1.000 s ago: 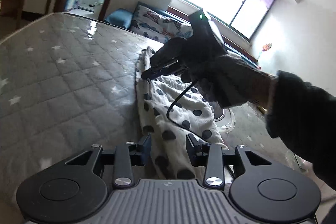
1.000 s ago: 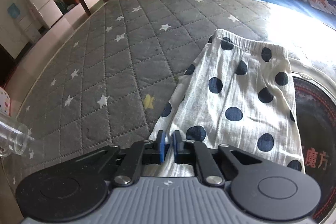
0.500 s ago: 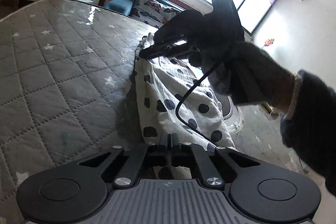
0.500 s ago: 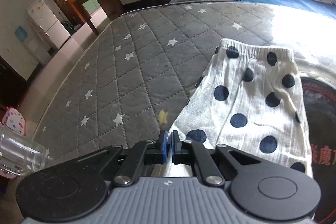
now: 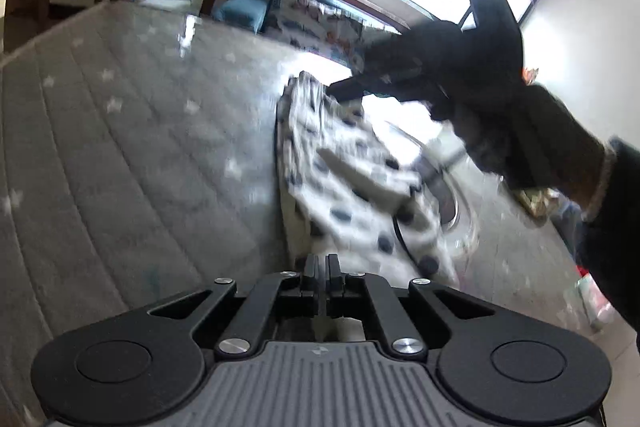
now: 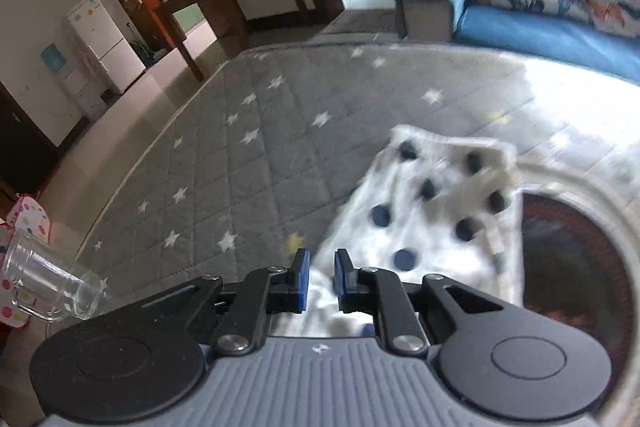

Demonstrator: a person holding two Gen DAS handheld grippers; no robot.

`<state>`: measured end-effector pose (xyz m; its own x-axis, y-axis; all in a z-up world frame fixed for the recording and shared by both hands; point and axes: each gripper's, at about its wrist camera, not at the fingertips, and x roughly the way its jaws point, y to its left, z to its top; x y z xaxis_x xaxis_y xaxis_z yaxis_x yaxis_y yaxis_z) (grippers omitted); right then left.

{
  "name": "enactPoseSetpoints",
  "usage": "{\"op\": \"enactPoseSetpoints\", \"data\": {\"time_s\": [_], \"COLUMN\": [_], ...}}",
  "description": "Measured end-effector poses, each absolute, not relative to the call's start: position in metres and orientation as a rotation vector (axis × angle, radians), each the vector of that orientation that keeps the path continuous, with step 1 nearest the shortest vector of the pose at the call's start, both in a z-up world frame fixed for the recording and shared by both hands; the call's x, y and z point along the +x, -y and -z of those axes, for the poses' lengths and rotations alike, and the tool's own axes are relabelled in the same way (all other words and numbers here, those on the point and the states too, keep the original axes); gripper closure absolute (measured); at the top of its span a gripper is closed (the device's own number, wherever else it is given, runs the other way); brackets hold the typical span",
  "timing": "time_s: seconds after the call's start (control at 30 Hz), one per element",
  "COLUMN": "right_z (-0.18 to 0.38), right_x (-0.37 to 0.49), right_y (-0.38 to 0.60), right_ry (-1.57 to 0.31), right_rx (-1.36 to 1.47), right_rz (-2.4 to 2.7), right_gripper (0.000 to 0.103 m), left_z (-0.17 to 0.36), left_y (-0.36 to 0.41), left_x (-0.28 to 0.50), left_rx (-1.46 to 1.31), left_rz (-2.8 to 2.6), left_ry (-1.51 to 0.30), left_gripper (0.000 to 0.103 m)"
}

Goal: Fold clothes

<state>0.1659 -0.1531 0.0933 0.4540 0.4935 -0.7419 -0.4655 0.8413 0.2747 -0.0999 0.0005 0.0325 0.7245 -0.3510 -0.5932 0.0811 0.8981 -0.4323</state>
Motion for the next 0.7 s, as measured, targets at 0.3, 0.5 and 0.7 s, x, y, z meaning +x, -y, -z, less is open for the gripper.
{"op": "enactPoseSetpoints", "data": {"time_s": [0.3,0.5,0.7], "right_z": [-0.085,-0.064,-0.045], "right_x": [0.182,0.194,0.207], "right_y": [0.156,0.138,0.121], "right_ry": [-0.951,-0.988,-1.022], "right_rx": [-0.024,-0.019,-0.013], "right_rz": [-0.559,-0.572,-0.581], "right_gripper": [0.090,0.090,0.090], "left_z": [-0.019,0.003,0.008], "left_y": [0.033,0.031,0.027], "left_x": [-0.028,-0.020,-0.022], "left_rx": [-0.347,-0.357,-0.381], "left_rz": [0.291,0.237,0.226], "left_ry": [-0.769,-0.846,-0.855], "left_gripper": [0.100,0.100,0.100]}}
